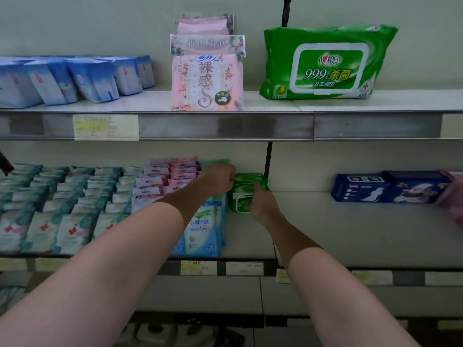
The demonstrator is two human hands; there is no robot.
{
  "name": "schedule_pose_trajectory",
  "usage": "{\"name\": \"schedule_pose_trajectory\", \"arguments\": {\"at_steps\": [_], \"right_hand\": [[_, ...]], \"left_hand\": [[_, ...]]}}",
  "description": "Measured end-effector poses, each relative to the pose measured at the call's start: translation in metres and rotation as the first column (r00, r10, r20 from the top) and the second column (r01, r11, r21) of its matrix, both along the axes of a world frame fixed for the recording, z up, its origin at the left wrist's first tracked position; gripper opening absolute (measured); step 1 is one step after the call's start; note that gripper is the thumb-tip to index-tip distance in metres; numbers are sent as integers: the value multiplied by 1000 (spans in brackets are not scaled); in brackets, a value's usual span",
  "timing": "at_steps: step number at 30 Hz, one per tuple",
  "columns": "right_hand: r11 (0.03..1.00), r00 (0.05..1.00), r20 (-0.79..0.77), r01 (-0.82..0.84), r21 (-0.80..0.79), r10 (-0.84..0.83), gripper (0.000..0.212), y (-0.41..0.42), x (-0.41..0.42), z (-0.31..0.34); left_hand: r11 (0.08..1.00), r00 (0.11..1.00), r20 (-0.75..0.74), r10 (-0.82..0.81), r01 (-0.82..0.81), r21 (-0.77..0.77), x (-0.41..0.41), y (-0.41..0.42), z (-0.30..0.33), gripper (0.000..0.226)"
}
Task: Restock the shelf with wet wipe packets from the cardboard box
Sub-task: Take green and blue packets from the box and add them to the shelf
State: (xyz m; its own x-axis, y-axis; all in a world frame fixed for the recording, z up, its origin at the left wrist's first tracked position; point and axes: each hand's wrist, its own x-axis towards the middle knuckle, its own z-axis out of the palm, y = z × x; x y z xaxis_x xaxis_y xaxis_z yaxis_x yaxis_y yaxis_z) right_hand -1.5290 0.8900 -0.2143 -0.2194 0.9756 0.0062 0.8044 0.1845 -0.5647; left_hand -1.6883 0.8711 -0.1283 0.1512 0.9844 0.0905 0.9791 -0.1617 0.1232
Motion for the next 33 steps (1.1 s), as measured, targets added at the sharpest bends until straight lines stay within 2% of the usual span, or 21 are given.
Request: {"name": "schedule_pose_trajectory", "arguments": {"at_steps": [2, 4, 5, 8, 10, 17, 21, 25, 33], "right_hand": [[999, 999, -11, -32, 0, 32, 68, -4, 3, 2], [999, 999, -2, -34, 24, 35, 63, -13, -1, 7], [998, 999, 7, -34, 45, 34, 60, -18, -5, 11], [992, 999, 36, -45, 114, 41, 42, -37, -23, 24], [987, 999, 5, -37, 159, 37, 32, -54, -38, 33], [910, 997, -80, 20, 413, 15, 29, -124, -94, 68], [951, 999, -25, -29, 308, 39, 29, -179, -135, 70], [984, 993, 66, -102, 143, 93, 30, -234, -182, 54], [920, 918, 113, -388, 58, 380, 36, -339, -305, 15]], "left_hand": [[1000, 1000, -4, -6, 6, 13, 1, -7, 1, 7], [1000, 1000, -15, -11, 11, 29, -1, -17, 0, 5], [999, 1000, -21, -12, 13, 42, -3, -23, 0, 3], [998, 999, -40, 15, -12, 66, -14, -44, 6, 17], [996, 999, -45, 27, -23, 90, -25, -61, 8, 19], [964, 994, 88, 57, -77, 254, -89, -138, 7, 25], [985, 991, -1, 131, -130, 110, -123, -193, 2, 28], [975, 975, -7, 220, -220, 13, -169, -256, -13, 29], [899, 895, 88, 437, -432, -72, -283, -392, -60, 20]]}}
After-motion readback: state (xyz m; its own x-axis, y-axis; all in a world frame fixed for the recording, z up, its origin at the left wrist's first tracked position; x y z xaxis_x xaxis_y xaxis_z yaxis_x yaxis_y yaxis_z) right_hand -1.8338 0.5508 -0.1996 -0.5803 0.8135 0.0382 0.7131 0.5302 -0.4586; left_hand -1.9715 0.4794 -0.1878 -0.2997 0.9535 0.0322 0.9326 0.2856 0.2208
